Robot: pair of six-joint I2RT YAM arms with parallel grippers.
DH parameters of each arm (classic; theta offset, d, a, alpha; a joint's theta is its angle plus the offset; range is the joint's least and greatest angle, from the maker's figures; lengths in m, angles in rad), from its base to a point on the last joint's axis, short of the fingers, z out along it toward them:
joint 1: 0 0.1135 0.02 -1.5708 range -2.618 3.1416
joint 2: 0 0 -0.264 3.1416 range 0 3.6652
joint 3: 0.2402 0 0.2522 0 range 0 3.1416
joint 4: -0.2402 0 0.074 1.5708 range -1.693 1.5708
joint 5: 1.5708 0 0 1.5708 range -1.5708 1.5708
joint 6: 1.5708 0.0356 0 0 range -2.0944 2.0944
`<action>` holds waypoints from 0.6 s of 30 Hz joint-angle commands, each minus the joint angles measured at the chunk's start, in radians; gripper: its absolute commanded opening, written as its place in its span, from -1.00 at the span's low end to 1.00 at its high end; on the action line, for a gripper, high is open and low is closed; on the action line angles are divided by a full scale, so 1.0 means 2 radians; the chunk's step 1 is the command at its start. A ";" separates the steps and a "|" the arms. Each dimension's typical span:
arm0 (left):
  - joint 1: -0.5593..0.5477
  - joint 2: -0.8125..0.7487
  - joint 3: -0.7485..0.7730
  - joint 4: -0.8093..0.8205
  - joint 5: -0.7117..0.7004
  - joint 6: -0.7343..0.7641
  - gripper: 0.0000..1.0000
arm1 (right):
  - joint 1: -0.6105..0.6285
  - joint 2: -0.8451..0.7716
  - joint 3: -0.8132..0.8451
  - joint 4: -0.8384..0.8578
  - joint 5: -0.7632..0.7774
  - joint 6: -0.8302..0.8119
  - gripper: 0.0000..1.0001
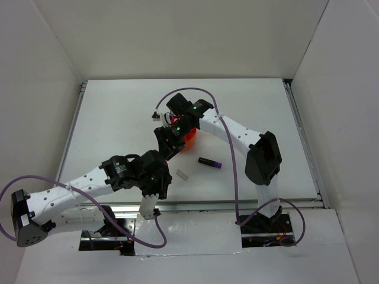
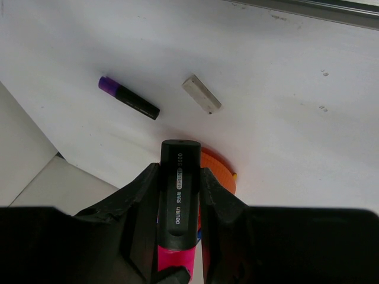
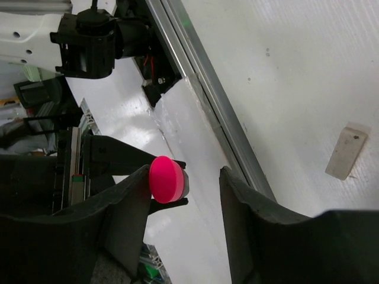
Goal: Sort the stationery into containers
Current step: Place the pen in the storage box.
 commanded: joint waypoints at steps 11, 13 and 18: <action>-0.007 -0.024 -0.020 0.042 0.003 0.345 0.12 | -0.008 -0.037 -0.003 0.001 -0.032 -0.011 -0.89; -0.010 -0.029 -0.027 0.056 -0.003 0.336 0.47 | -0.010 -0.041 -0.003 0.003 -0.036 -0.010 -1.00; -0.011 -0.032 -0.022 0.062 0.010 0.333 0.97 | -0.024 -0.048 0.001 0.008 -0.033 -0.005 -1.00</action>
